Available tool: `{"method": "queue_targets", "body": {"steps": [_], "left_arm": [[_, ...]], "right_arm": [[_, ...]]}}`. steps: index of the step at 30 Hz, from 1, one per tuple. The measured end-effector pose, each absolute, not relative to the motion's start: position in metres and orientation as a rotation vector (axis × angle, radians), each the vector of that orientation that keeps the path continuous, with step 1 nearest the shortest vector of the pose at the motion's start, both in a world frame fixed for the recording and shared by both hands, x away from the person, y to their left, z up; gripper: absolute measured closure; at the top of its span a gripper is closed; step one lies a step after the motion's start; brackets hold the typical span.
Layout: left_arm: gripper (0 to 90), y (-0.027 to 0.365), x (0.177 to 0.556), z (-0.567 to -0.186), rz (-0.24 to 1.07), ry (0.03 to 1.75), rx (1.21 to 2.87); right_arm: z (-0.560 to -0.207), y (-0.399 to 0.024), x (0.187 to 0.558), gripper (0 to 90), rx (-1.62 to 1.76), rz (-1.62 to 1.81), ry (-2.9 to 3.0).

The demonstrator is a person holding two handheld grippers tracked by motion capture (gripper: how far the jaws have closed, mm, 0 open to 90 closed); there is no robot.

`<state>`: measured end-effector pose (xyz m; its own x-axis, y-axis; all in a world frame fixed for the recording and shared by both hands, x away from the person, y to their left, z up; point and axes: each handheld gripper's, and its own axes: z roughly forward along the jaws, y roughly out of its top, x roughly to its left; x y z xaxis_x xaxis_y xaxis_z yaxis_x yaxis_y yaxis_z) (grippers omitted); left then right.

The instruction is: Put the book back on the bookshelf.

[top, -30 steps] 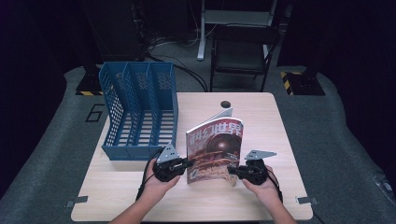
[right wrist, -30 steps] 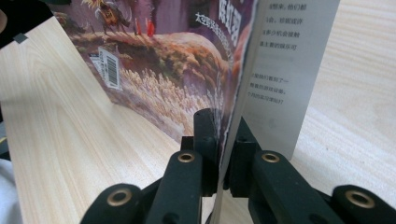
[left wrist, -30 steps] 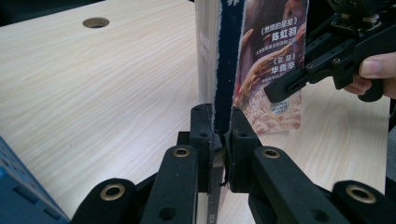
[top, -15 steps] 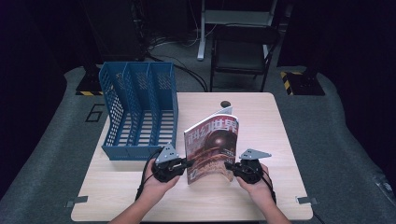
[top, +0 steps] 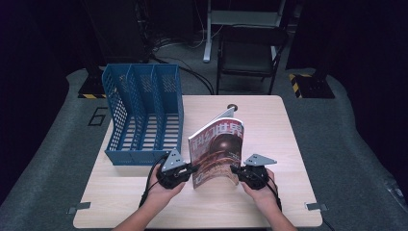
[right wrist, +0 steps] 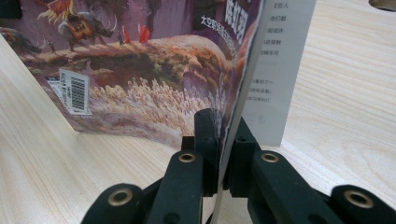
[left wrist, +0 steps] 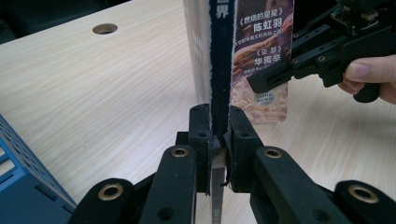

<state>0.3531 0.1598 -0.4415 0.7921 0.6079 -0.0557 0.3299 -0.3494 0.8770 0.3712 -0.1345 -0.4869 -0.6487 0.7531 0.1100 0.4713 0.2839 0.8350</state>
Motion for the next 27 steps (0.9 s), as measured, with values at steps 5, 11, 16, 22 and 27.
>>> {"method": "queue_targets", "body": {"steps": [5,11,16,22,27], "left_arm": [[83.3,0.160,0.352,-0.442,0.341,0.679,1.974],[83.3,0.161,0.349,-0.443,0.332,0.652,1.998],[82.5,0.162,0.347,-0.442,0.317,0.630,2.017],[80.2,0.161,0.346,-0.442,0.308,0.623,2.026],[76.0,0.161,0.346,-0.441,0.288,0.634,2.012]], "right_arm": [[-0.490,-0.137,0.372,85.1,1.117,1.318,2.261],[-0.492,-0.143,0.375,74.7,1.175,1.351,2.257],[-0.491,-0.147,0.375,64.9,1.202,1.389,2.255],[-0.489,-0.149,0.372,58.4,1.207,1.404,2.244],[-0.489,-0.152,0.372,55.5,1.200,1.414,2.245]]}}
